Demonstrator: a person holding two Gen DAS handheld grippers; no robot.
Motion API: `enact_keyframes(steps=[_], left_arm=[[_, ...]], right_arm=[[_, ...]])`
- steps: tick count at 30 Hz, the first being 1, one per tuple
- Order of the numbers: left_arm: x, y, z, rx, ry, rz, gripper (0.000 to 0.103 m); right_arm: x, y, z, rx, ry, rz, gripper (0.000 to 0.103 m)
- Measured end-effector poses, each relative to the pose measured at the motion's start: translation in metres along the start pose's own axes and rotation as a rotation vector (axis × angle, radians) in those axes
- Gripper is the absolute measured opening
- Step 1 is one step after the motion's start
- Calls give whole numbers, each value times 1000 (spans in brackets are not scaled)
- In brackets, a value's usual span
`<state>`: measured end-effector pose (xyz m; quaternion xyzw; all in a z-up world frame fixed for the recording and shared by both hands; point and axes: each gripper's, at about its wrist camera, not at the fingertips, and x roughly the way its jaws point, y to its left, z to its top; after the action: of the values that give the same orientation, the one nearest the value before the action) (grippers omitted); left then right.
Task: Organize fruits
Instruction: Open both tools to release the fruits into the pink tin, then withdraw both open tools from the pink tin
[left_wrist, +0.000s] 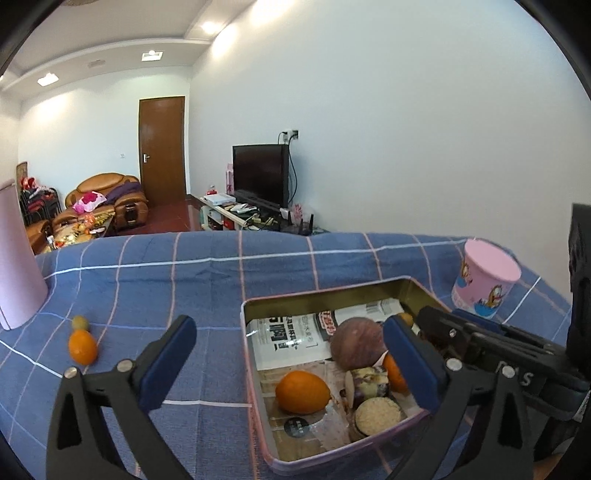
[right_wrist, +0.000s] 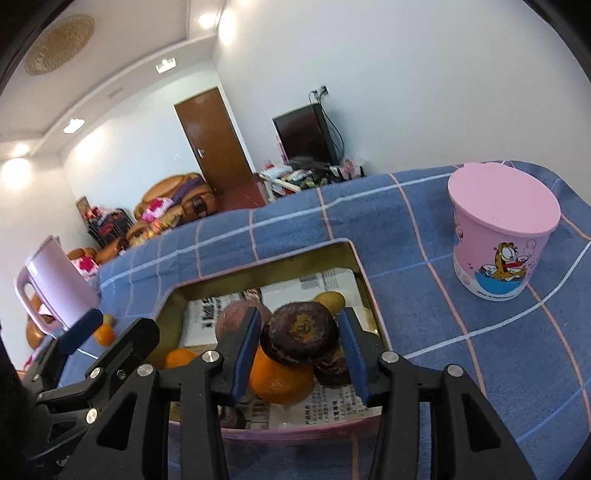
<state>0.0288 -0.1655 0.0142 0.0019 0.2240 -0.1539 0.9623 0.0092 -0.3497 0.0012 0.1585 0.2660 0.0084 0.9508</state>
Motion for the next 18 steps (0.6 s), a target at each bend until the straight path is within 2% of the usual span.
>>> enact_keyframes(steps=[2, 5, 8, 12, 15, 18], left_arm=[[-2, 0, 0, -1, -7, 3, 103], [-5, 3, 1, -5, -26, 14, 103], [-9, 7, 1, -5, -38, 29, 103], [-14, 14, 2, -15, -55, 57, 103], [-19, 20, 3, -28, -79, 86, 103], [-22, 24, 0, -20, -99, 117, 103]], right_arm=[[-8, 1, 1, -9, -48, 1, 61], [-23, 6, 3, -37, -138, -34, 63], [-35, 12, 1, -70, -224, -110, 66], [-44, 16, -1, -84, -305, -175, 70], [-50, 19, -4, -100, -357, -213, 73], [-48, 23, -4, -120, -360, -234, 75]])
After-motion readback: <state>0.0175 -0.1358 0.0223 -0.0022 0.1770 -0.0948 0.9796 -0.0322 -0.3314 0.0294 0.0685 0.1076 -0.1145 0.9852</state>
